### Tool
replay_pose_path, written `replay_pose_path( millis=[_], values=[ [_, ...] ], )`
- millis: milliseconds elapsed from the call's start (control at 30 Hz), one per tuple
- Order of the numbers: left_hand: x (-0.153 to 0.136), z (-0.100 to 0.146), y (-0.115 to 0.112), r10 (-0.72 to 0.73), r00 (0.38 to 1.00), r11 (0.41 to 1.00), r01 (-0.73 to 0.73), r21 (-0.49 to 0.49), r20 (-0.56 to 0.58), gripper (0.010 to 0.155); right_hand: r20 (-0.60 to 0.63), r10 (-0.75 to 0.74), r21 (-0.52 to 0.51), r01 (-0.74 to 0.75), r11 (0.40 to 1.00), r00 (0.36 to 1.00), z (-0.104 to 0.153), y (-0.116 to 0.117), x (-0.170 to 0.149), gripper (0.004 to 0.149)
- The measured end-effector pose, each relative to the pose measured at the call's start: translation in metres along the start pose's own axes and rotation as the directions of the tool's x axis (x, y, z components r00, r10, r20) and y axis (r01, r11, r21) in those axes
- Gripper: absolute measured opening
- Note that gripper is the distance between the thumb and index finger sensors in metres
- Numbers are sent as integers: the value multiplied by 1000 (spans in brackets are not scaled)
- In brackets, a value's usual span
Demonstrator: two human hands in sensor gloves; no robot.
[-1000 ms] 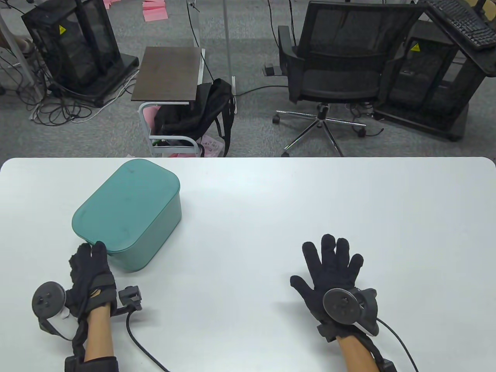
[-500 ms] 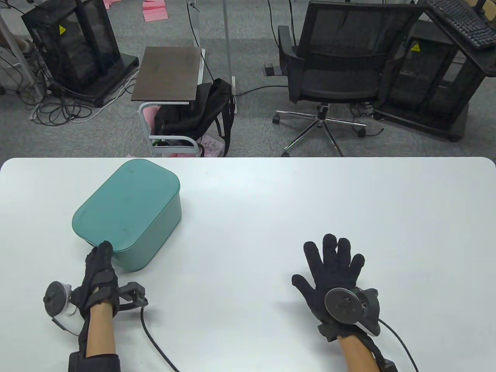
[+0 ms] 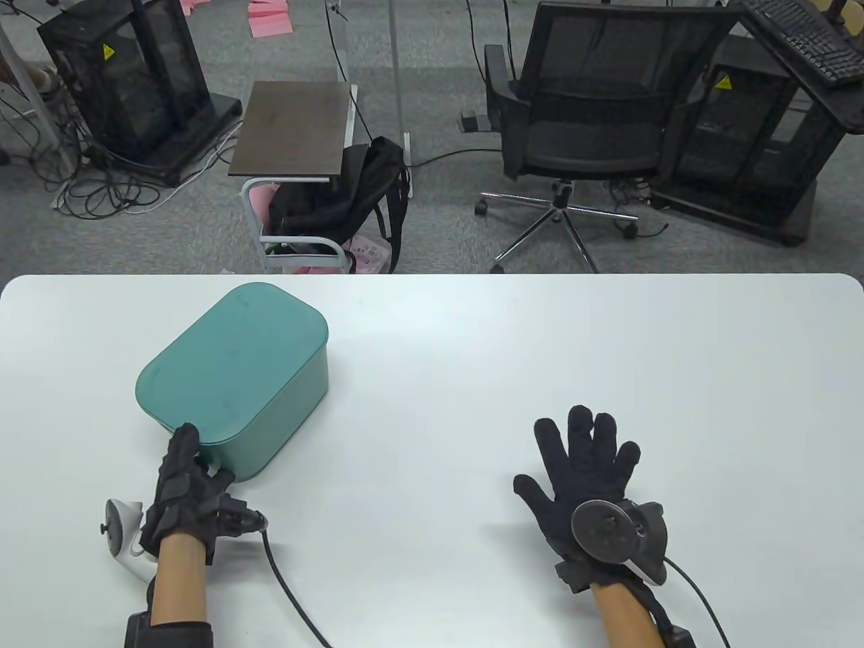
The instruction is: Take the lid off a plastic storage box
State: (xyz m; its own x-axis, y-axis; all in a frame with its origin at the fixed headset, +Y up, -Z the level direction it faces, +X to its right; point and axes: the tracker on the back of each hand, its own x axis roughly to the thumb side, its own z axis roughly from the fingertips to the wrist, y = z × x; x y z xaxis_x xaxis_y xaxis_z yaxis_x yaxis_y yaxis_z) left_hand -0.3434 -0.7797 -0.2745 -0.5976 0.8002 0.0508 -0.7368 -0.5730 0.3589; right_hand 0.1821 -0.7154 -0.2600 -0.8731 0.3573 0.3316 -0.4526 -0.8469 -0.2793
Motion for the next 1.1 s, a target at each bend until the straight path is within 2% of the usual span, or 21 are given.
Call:
replay_pose_path(
  millis=[333, 633, 1100],
  values=[
    [-7, 18, -39, -27, 998, 982, 15, -190, -65, 67, -43, -29, -54, 27, 998, 999, 1, -12, -10, 77],
    [-24, 37, -76, -130, 983, 928, 74, -366, -131, 67, -56, -48, -106, 42, 993, 997, 4, -25, -13, 77],
    [-60, 57, -108, -278, 926, 834, 102, -543, -254, 68, -71, -85, -174, 71, 982, 994, 9, -40, -17, 77]
  ],
)
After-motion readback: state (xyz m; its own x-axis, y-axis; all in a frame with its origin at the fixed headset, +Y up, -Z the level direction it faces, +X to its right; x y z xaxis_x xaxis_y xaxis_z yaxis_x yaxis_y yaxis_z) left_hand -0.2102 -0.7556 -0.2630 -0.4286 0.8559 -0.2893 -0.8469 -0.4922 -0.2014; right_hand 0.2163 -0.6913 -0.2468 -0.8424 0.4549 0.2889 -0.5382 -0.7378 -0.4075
